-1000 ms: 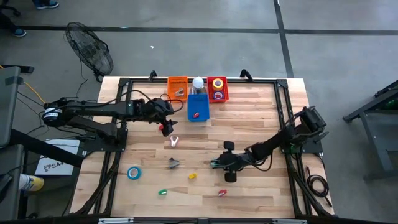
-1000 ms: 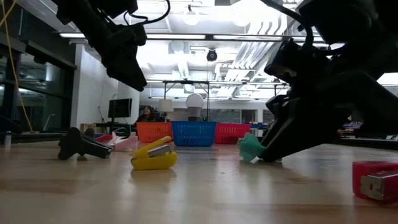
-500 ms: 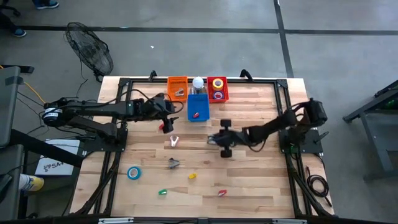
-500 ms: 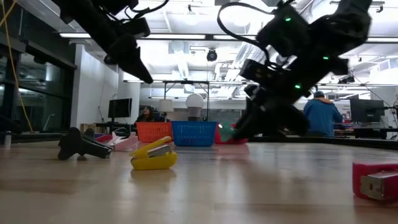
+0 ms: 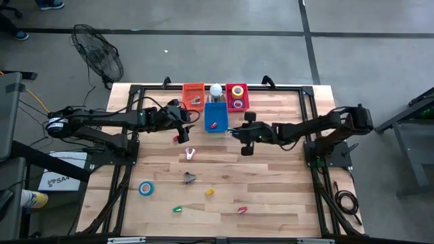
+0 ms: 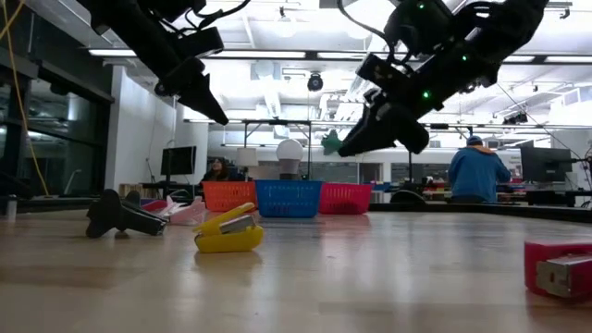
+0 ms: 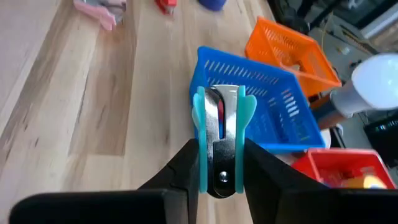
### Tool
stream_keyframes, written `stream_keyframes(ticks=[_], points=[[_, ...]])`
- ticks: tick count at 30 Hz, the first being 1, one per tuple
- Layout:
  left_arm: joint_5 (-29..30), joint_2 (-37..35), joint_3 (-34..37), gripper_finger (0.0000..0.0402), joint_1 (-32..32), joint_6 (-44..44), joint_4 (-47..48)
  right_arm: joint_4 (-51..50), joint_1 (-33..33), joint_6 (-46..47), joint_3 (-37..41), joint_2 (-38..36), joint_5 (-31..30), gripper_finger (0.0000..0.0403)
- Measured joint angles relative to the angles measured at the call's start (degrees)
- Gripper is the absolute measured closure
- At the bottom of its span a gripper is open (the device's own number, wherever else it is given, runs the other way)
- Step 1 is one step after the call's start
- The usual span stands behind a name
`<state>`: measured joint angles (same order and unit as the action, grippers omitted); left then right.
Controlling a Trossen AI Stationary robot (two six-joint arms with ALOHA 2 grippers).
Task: Pick and place Stapler, Stapler remover, tape
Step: Put the light blue staple remover into the orange basket
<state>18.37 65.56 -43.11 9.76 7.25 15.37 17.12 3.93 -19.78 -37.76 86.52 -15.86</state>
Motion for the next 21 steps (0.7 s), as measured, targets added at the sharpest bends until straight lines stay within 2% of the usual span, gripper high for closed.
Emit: stream_keyframes(ticks=[6,11,16,21], points=[[0.5,0.0,0.0,0.016,0.0,1.4,-0.4,6.9,4.1,-3.9,0.0,1.1,8.0,0.0323],[-0.1,0.0,4.1,0.016,0.0,5.2,-10.6,15.7,7.6,-6.1,-0.5,3.5,15.5,0.0323],[0.0,0.0,8.4,0.016,0.0,7.3,-19.5,14.9,9.6,-7.2,-5.7,8.1,20.4,0.0323],[0.1,0.0,9.3,0.016,0.0,6.2,-20.0,10.2,9.6,-9.0,-12.7,12.3,22.7,0.0323]])
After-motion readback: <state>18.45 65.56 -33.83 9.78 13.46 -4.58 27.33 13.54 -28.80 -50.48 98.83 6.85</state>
